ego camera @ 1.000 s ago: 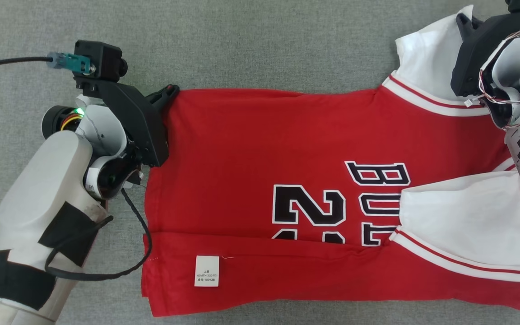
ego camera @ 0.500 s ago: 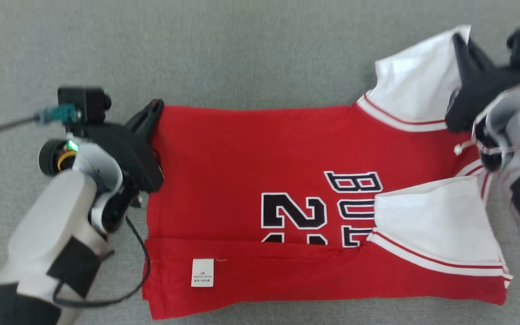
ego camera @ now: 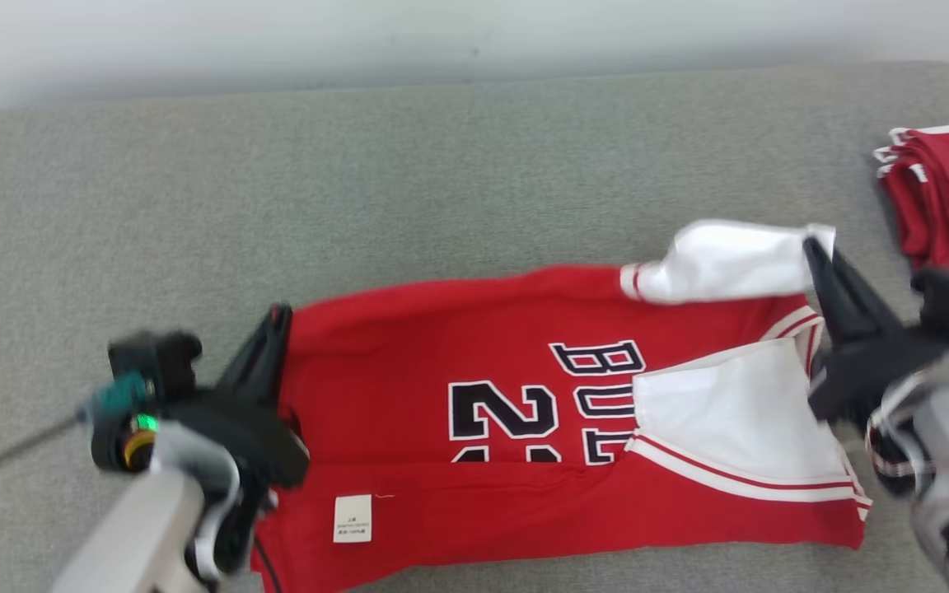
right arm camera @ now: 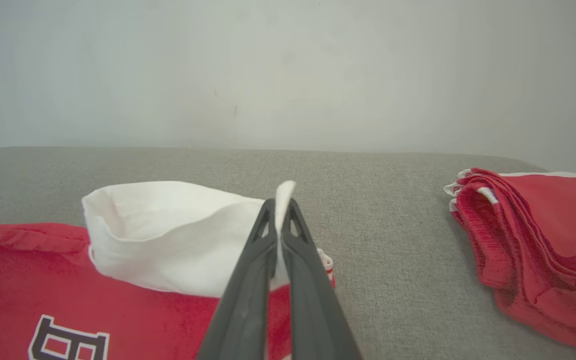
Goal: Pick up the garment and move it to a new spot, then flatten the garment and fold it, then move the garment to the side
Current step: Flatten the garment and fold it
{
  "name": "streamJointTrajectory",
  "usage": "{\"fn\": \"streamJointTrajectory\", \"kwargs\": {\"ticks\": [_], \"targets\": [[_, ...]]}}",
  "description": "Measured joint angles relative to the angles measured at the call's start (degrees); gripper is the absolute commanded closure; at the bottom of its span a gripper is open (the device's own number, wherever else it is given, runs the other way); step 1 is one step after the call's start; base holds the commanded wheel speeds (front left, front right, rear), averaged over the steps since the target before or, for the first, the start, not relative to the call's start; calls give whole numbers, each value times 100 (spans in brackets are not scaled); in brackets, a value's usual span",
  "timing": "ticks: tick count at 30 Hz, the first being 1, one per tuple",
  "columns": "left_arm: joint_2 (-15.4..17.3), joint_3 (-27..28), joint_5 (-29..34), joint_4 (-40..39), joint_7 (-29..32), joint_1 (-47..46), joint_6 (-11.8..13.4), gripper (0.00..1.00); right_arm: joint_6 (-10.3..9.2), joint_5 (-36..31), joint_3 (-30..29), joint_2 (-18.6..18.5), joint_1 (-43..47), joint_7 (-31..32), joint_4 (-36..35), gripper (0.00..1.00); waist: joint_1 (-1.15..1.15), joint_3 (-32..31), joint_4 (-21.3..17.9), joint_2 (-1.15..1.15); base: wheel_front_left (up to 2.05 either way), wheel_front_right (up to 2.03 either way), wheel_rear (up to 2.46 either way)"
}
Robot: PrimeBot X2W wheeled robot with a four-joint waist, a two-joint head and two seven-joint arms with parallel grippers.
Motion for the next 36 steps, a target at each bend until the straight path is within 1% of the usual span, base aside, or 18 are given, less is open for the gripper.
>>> {"fn": "streamJointTrajectory", "kwargs": {"ticks": [3, 6, 10, 14, 18, 19, 20, 21, 26, 28, 31, 36], "targets": [[-9, 37, -21, -265, -250, 448, 152, 100, 0, -99, -328, -19, 641, -5, -541, 100, 0, -54, -77, 0, 0, 0, 0], [-34, 64, -48, -432, -435, 848, 268, 100, 0, -192, -679, 9, 1277, -7, -936, 100, 0, -85, -108, 0, 0, 0, 0], [-48, 98, -38, -546, -620, 1179, 408, 100, 0, -408, -1180, 155, 2063, -5, -1460, 100, 0, -114, -48, 0, 0, 0, 0], [-52, 101, -40, -568, -687, 1384, 386, 100, 0, -567, -1539, 386, 2794, -7, -1752, 100, 0, -169, 16, 0, 0, 0, 0], [-74, 151, -55, -565, -770, 1525, 376, 100, 0, -744, -1766, 546, 3133, 36, -1887, 100, 0, -194, 42, 0, 0, 0, 0], [-79, 171, -67, -561, -776, 1552, 374, 100, 0, -753, -1805, 589, 3166, 64, -1927, 70, 0, -198, 39, 0, 0, 0, 0], [-74, 166, -43, -560, -795, 1580, 359, 76, 0, -773, -1838, 613, 3208, 83, -1960, 16, 1, -204, 37, 0, 0, 0, 0], [-71, 168, -4, -558, -827, 1607, 359, 0, 0, -802, -1875, 633, 3241, 104, -1981, 0, 0, -212, 36, 0, 0, 0, 0], [-158, 394, 186, -602, -903, 1730, 364, 0, 0, -850, -2005, 654, 3259, 186, -2151, 0, 0, -285, 35, 0, 0, 0, 0], [-204, 595, 337, -686, -907, 1823, 361, 0, 0, -834, -2080, 654, 3253, 227, -2210, 0, 0, -324, 41, 0, 0, 0, 0], [-325, 1090, 745, -968, -920, 1913, 336, 0, 0, -808, -2183, 639, 3225, 345, -2221, 0, 0, -368, 65, 0, 0, 0, 0], [-634, 1778, 1717, -1438, -924, 2277, 265, 0, 0, -922, -2290, 611, 3062, 661, -1934, 0, 0, -431, 106, 0, 0, 0, 0]]}}
